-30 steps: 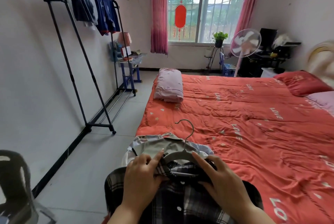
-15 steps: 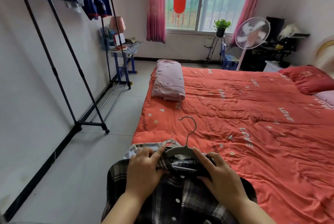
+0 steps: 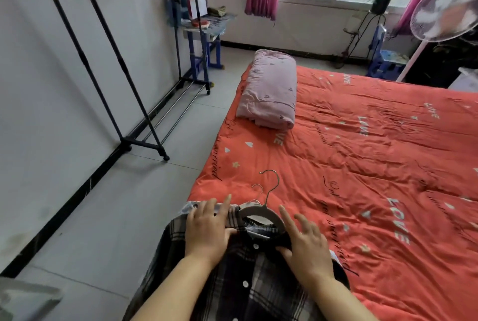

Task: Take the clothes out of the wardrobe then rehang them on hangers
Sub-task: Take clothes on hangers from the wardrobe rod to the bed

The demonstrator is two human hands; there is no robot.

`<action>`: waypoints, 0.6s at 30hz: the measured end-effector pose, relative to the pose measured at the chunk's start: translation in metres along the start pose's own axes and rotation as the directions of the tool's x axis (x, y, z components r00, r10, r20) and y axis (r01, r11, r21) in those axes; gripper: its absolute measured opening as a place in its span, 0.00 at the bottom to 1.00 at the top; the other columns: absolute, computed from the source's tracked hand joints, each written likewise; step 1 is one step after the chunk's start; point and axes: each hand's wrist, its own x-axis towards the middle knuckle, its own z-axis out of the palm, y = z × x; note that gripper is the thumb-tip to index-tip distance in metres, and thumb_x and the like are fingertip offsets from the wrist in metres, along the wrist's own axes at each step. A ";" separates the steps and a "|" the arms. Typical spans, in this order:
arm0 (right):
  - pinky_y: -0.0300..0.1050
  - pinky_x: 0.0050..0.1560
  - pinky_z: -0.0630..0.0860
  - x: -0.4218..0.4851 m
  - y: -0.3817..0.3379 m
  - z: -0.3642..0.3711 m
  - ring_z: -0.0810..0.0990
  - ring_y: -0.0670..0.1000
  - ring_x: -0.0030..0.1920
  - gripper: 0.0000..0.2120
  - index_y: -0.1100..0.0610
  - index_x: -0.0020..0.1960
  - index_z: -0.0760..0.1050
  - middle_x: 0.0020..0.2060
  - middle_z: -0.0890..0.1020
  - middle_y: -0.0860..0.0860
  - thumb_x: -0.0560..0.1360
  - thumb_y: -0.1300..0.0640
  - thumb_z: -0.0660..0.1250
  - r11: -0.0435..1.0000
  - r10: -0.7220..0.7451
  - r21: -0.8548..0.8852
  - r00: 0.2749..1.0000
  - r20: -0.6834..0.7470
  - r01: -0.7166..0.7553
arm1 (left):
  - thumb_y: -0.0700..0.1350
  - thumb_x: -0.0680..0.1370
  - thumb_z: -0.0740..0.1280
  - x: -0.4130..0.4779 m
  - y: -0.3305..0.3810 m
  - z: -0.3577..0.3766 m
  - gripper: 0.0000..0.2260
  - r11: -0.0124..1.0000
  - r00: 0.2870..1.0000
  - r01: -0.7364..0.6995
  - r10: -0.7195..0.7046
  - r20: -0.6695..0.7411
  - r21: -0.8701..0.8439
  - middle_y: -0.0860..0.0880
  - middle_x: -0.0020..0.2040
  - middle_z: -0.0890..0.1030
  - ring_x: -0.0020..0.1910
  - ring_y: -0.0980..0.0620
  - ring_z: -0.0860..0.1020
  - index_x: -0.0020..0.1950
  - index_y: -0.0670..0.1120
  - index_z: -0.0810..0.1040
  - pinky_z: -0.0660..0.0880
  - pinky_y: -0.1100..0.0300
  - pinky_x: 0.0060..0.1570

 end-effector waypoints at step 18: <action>0.47 0.69 0.61 0.032 -0.032 0.053 0.61 0.54 0.70 0.28 0.51 0.74 0.57 0.70 0.64 0.51 0.77 0.49 0.62 0.987 -0.157 0.028 0.919 0.362 0.158 | 0.54 0.78 0.62 -0.031 -0.020 0.042 0.25 0.964 0.925 0.263 -0.265 0.272 0.043 0.49 0.72 0.61 0.71 0.48 0.59 0.73 0.52 0.60 0.55 0.52 0.71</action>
